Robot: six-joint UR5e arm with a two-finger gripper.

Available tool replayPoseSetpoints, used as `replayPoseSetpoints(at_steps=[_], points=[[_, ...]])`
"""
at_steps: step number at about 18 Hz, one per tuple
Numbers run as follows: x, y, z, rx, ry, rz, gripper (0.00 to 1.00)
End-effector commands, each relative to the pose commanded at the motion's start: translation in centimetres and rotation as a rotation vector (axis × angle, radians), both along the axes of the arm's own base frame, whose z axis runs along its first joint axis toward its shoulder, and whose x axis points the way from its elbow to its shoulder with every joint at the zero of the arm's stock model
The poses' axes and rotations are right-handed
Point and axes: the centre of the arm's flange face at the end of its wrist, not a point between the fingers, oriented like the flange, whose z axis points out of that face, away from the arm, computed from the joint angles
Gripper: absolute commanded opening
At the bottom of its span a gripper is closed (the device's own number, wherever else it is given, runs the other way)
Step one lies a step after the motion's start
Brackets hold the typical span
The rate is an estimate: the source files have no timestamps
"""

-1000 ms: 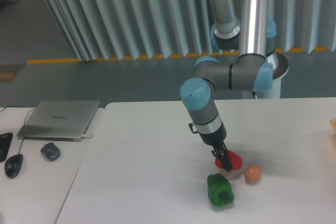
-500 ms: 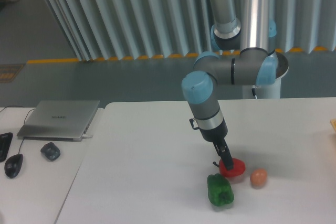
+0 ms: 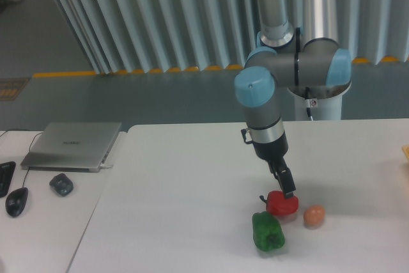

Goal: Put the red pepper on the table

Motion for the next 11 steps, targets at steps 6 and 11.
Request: replayPoseSetpoints(at_steps=[6,11], points=[[-2.8,-1.7,1.0,0.005,-0.096,0.017,1.00],[-3.4,-3.5,2.2,0.018,-0.090,0.002,1.00]])
